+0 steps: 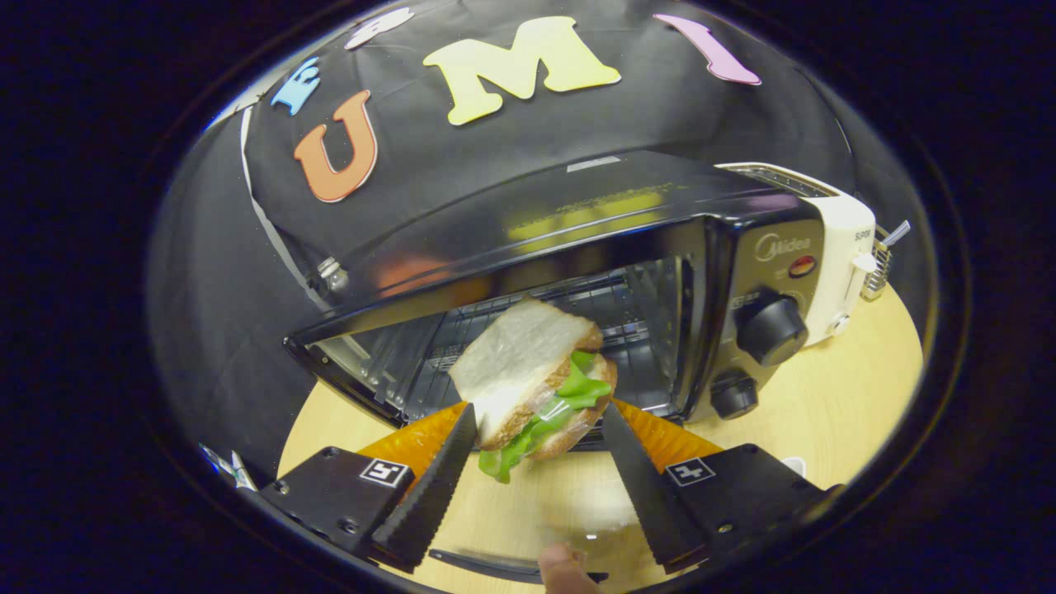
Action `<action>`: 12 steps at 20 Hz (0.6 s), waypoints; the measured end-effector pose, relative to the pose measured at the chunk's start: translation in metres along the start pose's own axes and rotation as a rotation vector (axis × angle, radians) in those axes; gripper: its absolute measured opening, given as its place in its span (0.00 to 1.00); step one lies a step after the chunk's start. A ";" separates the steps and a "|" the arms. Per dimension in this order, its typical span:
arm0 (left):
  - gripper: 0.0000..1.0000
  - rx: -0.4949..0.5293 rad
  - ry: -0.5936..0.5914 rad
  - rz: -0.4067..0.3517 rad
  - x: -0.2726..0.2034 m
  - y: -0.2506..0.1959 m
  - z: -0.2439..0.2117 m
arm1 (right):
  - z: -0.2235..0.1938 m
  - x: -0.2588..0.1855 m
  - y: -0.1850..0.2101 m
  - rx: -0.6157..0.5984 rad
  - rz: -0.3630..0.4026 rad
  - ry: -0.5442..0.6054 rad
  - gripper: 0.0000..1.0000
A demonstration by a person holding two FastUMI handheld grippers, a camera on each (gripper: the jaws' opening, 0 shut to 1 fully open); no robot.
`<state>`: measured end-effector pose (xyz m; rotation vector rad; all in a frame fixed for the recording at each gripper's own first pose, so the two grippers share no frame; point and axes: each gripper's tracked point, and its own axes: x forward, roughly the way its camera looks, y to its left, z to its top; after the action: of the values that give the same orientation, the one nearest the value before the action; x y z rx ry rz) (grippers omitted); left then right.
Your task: Open the electric oven with the left hand, put the food in, and close the electric oven.
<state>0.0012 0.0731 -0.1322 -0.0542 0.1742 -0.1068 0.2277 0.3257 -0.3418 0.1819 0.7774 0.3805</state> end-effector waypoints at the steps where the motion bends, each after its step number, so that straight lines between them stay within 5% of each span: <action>1: 0.95 -0.001 0.002 -0.004 0.000 -0.002 -0.001 | 0.003 0.000 -0.001 -0.001 0.003 -0.020 0.96; 7: 0.95 0.000 0.010 -0.018 0.003 -0.011 -0.007 | 0.017 -0.001 0.010 -0.013 0.047 -0.129 0.99; 12: 0.95 -0.010 0.018 -0.029 0.017 -0.018 -0.012 | 0.033 -0.056 0.004 -0.093 0.044 -0.224 0.99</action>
<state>0.0140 0.0532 -0.1453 -0.0659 0.1918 -0.1352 0.2135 0.3063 -0.2809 0.1517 0.5350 0.4289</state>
